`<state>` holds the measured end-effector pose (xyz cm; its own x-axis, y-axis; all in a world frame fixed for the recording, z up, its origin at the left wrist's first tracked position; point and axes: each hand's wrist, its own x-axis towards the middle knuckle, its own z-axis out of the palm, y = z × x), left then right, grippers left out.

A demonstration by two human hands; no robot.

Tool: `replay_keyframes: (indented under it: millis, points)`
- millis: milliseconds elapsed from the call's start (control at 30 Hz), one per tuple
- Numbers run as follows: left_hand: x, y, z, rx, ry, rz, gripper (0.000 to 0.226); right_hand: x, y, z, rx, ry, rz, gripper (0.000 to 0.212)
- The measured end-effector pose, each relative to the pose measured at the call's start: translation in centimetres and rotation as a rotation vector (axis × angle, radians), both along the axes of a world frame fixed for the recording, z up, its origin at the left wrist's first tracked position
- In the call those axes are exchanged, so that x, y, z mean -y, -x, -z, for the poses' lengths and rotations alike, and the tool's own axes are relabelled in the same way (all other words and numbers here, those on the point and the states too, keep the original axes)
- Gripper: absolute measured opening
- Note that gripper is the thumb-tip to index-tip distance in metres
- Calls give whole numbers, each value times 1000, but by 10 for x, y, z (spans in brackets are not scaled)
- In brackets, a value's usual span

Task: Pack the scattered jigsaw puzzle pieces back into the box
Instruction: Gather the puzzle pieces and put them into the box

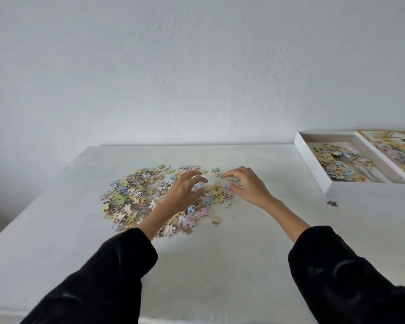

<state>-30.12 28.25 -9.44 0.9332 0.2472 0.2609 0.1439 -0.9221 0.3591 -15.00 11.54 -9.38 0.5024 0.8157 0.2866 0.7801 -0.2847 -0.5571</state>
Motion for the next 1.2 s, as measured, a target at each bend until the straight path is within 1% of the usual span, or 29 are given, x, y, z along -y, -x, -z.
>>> replay_keyframes:
  millis: [133, 267, 367, 500, 633, 700, 767, 833, 1000, 1100, 1200]
  points:
    - [-3, 22, 15, -65, 14, -111, 38, -2, 30, 24, 31, 78, 48, 36]
    - [-3, 28, 18, -152, -6, -105, 42, 1, 46, 30, 74, 86, 109, 37]
    - [-3, 29, 20, -157, -27, -95, 44, 4, 53, 30, 71, 76, 166, 38]
    - [-7, 30, 24, -142, -50, -83, 64, 23, 56, 28, 47, -16, 352, 38]
    - [-12, 29, 31, -78, -30, -61, 78, 60, 40, 23, 96, 33, 518, 38]
    - [-13, 26, 33, -75, -48, -57, 69, 82, 28, 20, 98, 71, 596, 39]
    - [-13, 23, 35, -71, -64, -61, 50, 103, 17, 18, 98, 94, 682, 41]
    - [-14, 21, 37, -56, -76, -68, 41, 120, 8, 17, 90, 112, 762, 42]
    - [-12, 21, 36, -59, -80, -75, 40, 145, -6, 17, 137, 178, 849, 43]
    - [-11, 21, 34, -64, -87, -75, 41, 151, -9, 20, 55, 174, 925, 41]
    - [-10, 22, 33, -88, -99, -79, 42, 150, -9, 24, 27, 218, 904, 43]
